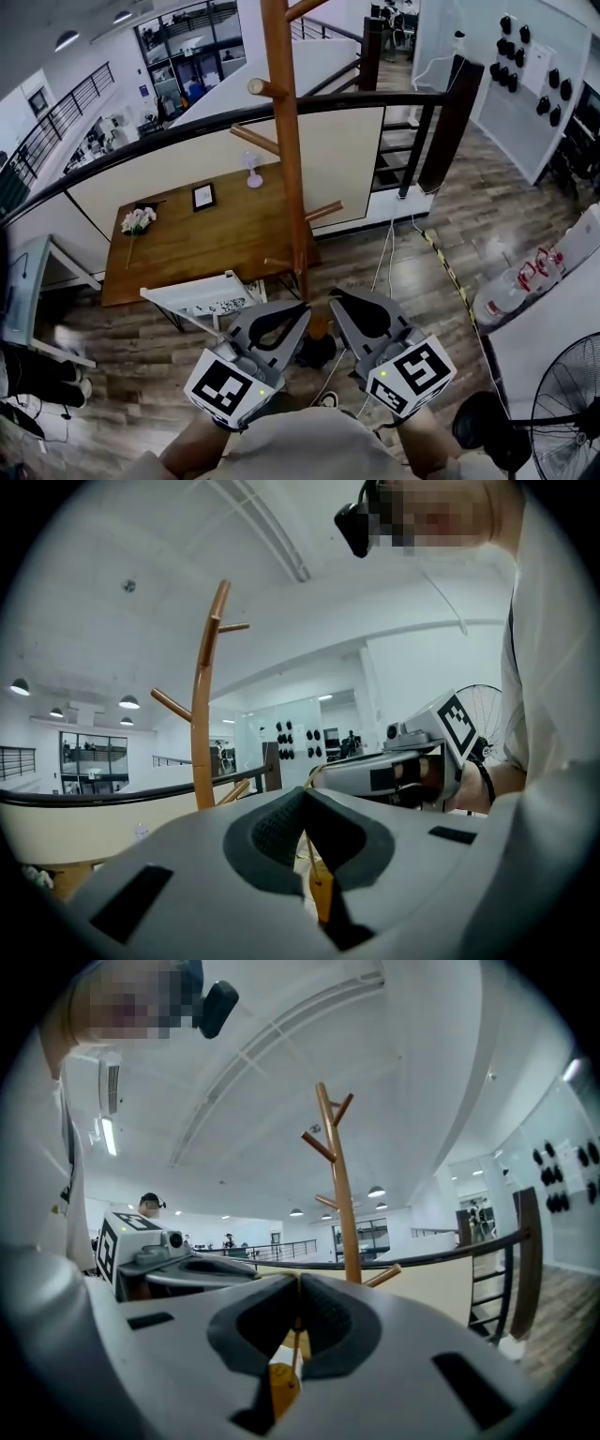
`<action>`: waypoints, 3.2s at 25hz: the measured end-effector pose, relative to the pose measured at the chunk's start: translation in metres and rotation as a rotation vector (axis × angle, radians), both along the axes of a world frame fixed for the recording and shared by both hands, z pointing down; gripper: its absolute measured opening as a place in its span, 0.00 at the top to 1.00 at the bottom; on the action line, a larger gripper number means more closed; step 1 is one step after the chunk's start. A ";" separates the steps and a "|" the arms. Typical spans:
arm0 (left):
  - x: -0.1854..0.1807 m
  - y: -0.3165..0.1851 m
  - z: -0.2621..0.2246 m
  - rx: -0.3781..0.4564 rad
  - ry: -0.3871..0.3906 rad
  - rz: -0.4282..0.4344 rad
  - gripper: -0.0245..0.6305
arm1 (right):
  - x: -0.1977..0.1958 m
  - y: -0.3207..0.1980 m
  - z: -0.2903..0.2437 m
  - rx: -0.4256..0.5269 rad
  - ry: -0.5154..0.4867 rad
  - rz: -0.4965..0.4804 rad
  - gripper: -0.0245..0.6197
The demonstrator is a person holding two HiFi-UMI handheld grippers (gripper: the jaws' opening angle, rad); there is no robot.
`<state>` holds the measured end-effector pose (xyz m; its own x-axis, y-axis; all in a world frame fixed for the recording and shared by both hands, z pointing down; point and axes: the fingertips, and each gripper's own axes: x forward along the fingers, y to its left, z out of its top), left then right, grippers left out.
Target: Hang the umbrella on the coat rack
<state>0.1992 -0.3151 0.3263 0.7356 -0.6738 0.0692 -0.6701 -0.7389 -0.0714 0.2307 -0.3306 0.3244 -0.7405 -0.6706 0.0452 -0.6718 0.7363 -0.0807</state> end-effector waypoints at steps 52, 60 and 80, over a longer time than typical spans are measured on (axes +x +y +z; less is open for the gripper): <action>-0.050 -0.171 0.195 -0.539 0.084 -0.096 0.96 | -0.047 -0.168 0.199 -0.387 0.110 0.096 0.95; -0.051 -0.195 0.218 -0.577 0.113 -0.112 0.96 | -0.055 -0.187 0.224 -0.433 0.117 0.082 0.93; -0.081 -0.165 0.154 -0.375 -0.033 -0.100 0.81 | -0.012 -0.166 0.136 -0.327 0.053 0.213 0.90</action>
<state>0.1181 -0.4801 0.4808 0.6607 -0.6657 0.3469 -0.7421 -0.6486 0.1688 0.2185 -0.4963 0.4602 -0.5775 -0.7525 0.3166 -0.8161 0.5215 -0.2489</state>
